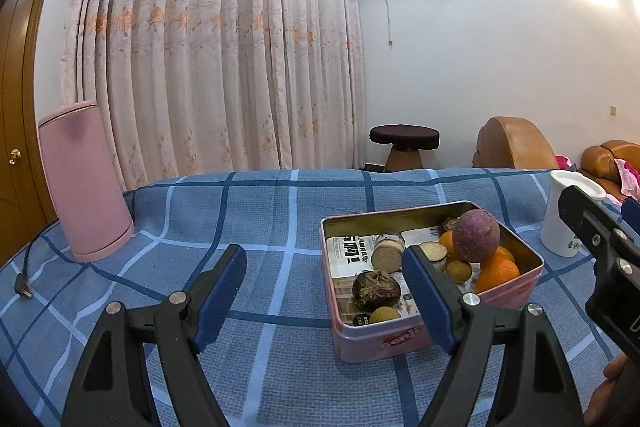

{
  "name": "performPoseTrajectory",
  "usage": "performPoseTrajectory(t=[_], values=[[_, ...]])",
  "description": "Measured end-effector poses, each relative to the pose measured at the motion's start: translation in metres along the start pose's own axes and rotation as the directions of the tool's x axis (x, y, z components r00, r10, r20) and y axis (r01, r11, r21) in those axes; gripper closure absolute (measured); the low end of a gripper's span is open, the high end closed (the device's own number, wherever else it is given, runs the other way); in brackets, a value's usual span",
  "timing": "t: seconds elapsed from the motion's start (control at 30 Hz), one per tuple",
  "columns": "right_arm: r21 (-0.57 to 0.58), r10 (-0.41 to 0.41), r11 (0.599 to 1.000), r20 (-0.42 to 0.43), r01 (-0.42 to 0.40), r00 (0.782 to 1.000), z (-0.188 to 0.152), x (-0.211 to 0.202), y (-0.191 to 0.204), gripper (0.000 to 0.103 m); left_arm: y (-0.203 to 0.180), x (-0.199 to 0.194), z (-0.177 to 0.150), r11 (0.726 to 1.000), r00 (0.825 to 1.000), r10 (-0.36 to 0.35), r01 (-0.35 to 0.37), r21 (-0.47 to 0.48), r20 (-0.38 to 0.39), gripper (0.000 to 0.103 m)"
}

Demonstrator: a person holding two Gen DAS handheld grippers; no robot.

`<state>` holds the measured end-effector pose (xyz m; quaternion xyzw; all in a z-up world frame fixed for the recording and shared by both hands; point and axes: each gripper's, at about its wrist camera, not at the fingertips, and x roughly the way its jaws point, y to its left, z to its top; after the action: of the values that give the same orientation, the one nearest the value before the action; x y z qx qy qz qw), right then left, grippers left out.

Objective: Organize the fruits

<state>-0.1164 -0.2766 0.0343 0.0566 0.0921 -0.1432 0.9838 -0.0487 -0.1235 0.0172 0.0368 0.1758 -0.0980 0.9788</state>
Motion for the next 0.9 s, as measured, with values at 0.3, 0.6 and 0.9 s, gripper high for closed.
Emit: performPoseTrajectory(t=[0.3, 0.6, 0.9], values=[[0.001, -0.004, 1.000, 0.003, 0.004, 1.000, 0.0013, 0.0006, -0.0005, 0.000, -0.0006, -0.0003, -0.0002, 1.000, 1.000, 0.001, -0.001, -0.001, -0.001, 0.022], [0.001, -0.003, 1.000, 0.005, 0.003, 1.000, 0.0013, 0.0000, -0.0010, 0.000, -0.0002, -0.0001, -0.0004, 1.000, 1.000, 0.001, -0.001, 0.000, -0.001, 0.021], [0.002, -0.004, 1.000, 0.004, 0.004, 1.000, 0.0015, 0.0002, -0.0009, 0.000, -0.0002, 0.0000, -0.0004, 1.000, 1.000, 0.001, -0.001, 0.001, 0.000, 0.021]])
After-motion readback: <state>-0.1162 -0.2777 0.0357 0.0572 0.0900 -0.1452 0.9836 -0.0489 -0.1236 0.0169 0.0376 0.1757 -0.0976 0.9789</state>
